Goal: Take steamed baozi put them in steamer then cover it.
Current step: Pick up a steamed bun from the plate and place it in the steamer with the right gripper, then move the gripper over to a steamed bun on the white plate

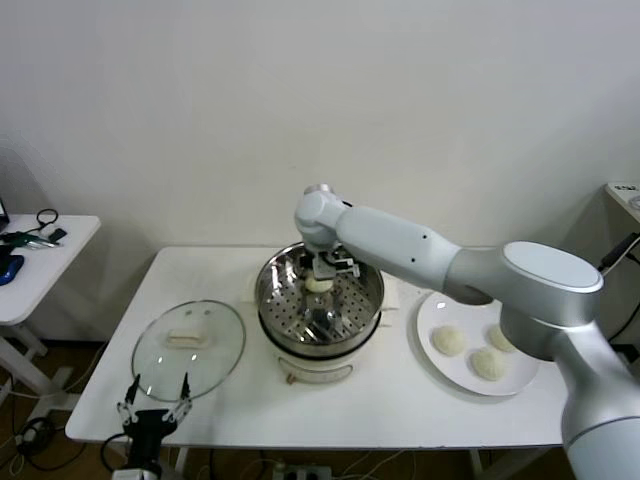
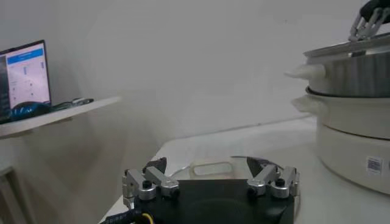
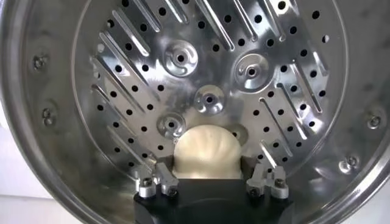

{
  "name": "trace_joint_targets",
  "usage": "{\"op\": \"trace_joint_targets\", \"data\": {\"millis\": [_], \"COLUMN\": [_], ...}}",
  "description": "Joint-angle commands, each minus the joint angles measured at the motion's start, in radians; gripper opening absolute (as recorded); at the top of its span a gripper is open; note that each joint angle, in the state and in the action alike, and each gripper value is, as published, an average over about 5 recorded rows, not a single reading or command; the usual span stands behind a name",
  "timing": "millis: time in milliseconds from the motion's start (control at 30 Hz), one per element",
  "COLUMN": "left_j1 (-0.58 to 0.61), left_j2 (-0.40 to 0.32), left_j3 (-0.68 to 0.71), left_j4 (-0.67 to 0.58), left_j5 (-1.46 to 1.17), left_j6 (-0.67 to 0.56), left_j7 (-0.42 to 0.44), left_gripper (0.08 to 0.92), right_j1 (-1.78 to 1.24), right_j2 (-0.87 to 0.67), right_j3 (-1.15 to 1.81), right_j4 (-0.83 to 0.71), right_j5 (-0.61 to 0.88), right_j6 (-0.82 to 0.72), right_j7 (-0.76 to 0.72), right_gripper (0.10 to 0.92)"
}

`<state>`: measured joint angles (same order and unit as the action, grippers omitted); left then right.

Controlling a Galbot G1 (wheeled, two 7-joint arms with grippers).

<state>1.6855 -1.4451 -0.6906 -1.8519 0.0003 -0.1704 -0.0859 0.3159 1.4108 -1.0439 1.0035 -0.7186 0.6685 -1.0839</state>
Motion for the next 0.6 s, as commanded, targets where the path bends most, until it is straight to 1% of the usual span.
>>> {"op": "trace_joint_targets", "data": {"millis": [33, 167, 300, 467, 600], "left_j1": [0.004, 0.000, -0.002, 0.000, 0.002], "left_j2": [0.004, 0.004, 0.004, 0.005, 0.003], "left_j3": [-0.003, -0.004, -0.006, -0.007, -0.007], "left_j4": [-0.001, -0.005, -0.011, -0.017, -0.023], "left_j5": [-0.004, -0.006, -0.008, -0.009, -0.008], "left_j6": [0.001, 0.003, 0.005, 0.006, 0.007], "left_j7": [-0.002, -0.003, -0.002, -0.002, -0.002], "left_gripper": [0.823, 0.823, 0.823, 0.823, 0.823], "right_j1": [0.010, 0.054, 0.100, 0.183, 0.255], "right_j2": [-0.020, -0.051, -0.098, -0.203, -0.322], "right_j3": [0.010, 0.014, 0.040, 0.012, -0.072], "right_j4": [0.029, 0.062, 0.105, 0.154, 0.178], "right_j5": [0.001, 0.049, 0.146, 0.327, 0.487], "right_j6": [0.005, 0.014, 0.001, -0.062, -0.149], "right_j7": [-0.003, -0.013, -0.019, -0.020, 0.035], "right_gripper": [0.819, 0.822, 0.823, 0.823, 0.823]}}
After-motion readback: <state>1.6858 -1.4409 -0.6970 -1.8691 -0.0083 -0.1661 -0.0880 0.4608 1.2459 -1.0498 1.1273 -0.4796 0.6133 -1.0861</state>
